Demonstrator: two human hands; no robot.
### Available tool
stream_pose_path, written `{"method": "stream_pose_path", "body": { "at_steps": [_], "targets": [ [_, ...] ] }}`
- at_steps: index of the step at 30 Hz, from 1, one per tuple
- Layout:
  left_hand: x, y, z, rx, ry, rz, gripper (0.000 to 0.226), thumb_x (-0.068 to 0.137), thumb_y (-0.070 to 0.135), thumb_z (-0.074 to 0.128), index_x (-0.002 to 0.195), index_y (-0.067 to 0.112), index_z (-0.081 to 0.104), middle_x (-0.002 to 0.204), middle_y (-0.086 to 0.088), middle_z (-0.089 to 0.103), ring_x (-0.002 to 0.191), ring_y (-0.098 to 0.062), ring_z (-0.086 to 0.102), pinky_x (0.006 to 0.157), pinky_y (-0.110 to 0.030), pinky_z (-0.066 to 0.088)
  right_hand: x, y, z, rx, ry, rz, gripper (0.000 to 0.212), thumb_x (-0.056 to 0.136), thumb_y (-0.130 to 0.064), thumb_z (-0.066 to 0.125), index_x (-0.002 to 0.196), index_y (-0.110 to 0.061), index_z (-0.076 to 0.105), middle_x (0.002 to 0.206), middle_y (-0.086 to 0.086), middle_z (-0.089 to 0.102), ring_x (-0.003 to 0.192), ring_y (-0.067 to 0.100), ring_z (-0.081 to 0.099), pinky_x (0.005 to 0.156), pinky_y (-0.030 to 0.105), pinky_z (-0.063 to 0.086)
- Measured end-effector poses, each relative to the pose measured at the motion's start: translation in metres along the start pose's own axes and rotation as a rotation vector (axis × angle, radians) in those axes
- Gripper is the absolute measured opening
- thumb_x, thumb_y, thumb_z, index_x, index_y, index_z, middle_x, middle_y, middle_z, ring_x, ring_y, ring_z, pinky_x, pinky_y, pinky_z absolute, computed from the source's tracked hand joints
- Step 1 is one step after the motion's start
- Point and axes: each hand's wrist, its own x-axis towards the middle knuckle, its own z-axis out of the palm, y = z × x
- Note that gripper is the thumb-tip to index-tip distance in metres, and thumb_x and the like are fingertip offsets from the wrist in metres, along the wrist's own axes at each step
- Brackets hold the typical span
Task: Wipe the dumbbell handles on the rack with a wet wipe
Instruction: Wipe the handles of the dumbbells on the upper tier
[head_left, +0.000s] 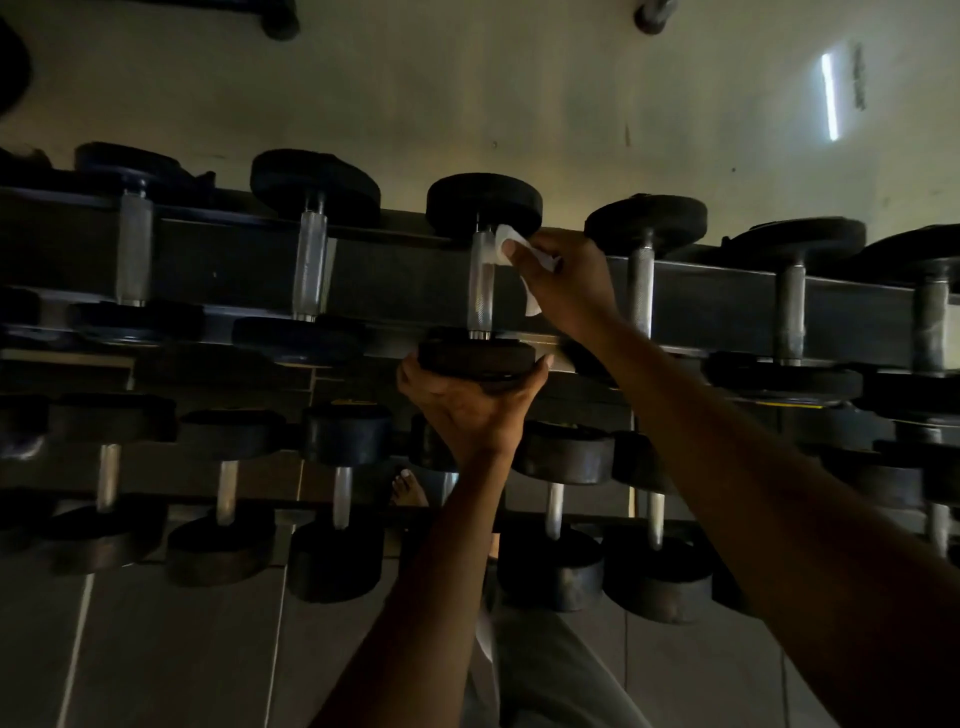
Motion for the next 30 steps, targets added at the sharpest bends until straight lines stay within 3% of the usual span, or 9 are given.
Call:
{"method": "stream_pose_path", "body": {
  "at_steps": [4,7,13,15,16,18,19,24,30],
  "targets": [
    [0.003,-0.004,0.006,-0.033,0.055,0.031,0.147,0.041,0.063,0.103,0.153,0.004,0.027,0.152,-0.007,0.029,0.134,-0.009,0.037,0.105,-0.016,0.046,-0.001,0.005,0.003,0.005,-0.011,-0.035,0.022,0.101,-0.043,0.061,0.084,-0.030,0.066,0.078,-0.008,0.066,0.068,0.003,0.063,0.060,0.017,0.049],
    [0.003,-0.006,0.008,-0.077,0.066,0.054,0.143,0.039,0.051,0.108,0.151,0.003,0.033,0.150,-0.009,0.036,0.133,-0.015,0.044,0.097,-0.004,0.045,-0.001,0.008,0.002,-0.021,-0.013,-0.078,0.020,0.101,-0.042,0.061,0.085,-0.032,0.064,0.076,-0.012,0.063,0.067,0.000,0.061,0.059,0.014,0.045],
    [0.003,-0.001,0.005,0.032,0.090,0.008,0.143,0.038,0.061,0.104,0.152,0.012,0.035,0.151,-0.006,0.039,0.131,-0.016,0.046,0.085,-0.006,0.040,0.006,0.009,0.007,-0.105,0.102,-0.038,0.026,0.100,-0.044,0.061,0.111,-0.025,0.074,0.100,-0.007,0.074,0.081,0.001,0.066,0.069,0.024,0.057],
    [0.003,0.001,0.002,0.078,0.104,0.014,0.141,0.038,0.066,0.102,0.152,0.015,0.035,0.151,-0.006,0.041,0.132,-0.020,0.049,0.089,-0.017,0.049,0.008,0.005,0.010,-0.111,0.136,-0.019,0.025,0.100,-0.043,0.062,0.112,-0.025,0.075,0.104,-0.006,0.075,0.086,0.003,0.068,0.071,0.024,0.057],
    [0.002,0.002,0.001,0.104,0.116,0.017,0.140,0.038,0.071,0.099,0.151,0.017,0.036,0.150,-0.005,0.043,0.133,-0.023,0.050,0.093,-0.030,0.056,0.009,0.003,0.012,-0.105,0.145,-0.009,0.024,0.100,-0.042,0.063,0.112,-0.025,0.075,0.104,-0.006,0.076,0.087,0.004,0.069,0.071,0.023,0.057],
    [0.000,0.004,-0.001,0.156,0.147,0.003,0.136,0.037,0.082,0.092,0.148,0.021,0.041,0.146,-0.002,0.050,0.133,-0.027,0.054,0.102,-0.056,0.056,0.010,0.000,0.017,-0.080,0.150,0.010,0.024,0.099,-0.043,0.064,0.110,-0.026,0.075,0.101,-0.006,0.076,0.086,0.004,0.069,0.070,0.024,0.058],
    [0.000,0.004,-0.002,0.184,0.154,-0.012,0.133,0.037,0.086,0.088,0.145,0.022,0.045,0.144,-0.001,0.054,0.132,-0.027,0.055,0.103,-0.060,0.054,0.011,-0.001,0.019,-0.071,0.151,0.022,0.024,0.098,-0.045,0.064,0.109,-0.026,0.075,0.100,-0.006,0.076,0.084,0.004,0.069,0.070,0.025,0.058],
    [0.009,0.000,-0.015,0.244,0.033,-0.199,0.123,0.041,0.087,0.088,0.143,0.030,0.053,0.150,0.002,0.055,0.143,-0.029,0.039,0.115,-0.055,0.028,0.015,-0.006,0.023,-0.075,0.163,0.052,0.029,0.096,-0.052,0.063,0.107,-0.028,0.075,0.098,-0.008,0.076,0.084,0.005,0.069,0.068,0.025,0.057],
    [-0.003,0.014,-0.012,0.334,0.057,-0.076,0.138,0.043,0.097,0.077,0.150,0.019,0.038,0.152,-0.007,0.041,0.142,-0.033,0.039,0.115,-0.057,0.034,0.015,-0.005,0.020,-0.099,0.188,0.040,0.029,0.097,-0.049,0.064,0.109,-0.024,0.075,0.103,-0.005,0.075,0.091,0.006,0.068,0.074,0.023,0.056]
  ]
}}
